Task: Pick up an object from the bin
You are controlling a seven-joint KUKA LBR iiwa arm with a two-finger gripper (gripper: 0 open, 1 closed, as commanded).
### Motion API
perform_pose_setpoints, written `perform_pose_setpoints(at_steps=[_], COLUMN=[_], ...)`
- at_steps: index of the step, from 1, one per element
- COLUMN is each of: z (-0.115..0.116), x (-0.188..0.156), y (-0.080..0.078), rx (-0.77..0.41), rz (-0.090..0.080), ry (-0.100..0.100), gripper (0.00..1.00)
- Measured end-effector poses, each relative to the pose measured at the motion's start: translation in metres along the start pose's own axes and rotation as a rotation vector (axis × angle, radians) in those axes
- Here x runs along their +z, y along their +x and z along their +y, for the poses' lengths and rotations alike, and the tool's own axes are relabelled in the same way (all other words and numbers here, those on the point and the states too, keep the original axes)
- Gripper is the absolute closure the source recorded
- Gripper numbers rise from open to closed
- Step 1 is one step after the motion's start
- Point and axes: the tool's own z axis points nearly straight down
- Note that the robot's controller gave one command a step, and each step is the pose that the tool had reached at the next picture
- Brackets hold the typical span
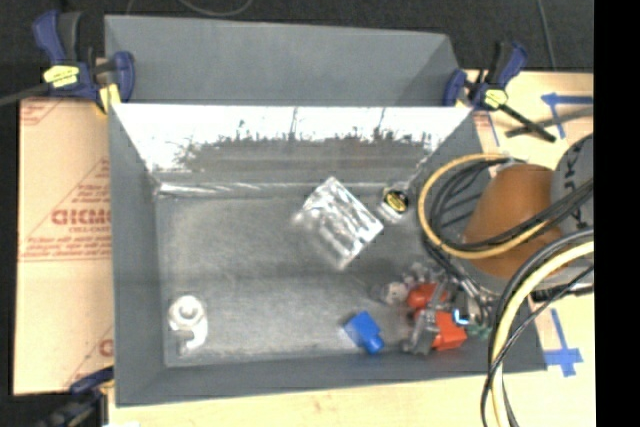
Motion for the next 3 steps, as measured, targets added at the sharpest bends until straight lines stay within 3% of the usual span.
perform_pose_setpoints(at_steps=[1,3], z=[0.002,0.0], x=[0.001,-0.029], y=[0.0,-0.003], rx=[-0.006,-0.007], rz=[0.005,0.006], ry=[0.0,0.0], gripper=[1.0,1.0])
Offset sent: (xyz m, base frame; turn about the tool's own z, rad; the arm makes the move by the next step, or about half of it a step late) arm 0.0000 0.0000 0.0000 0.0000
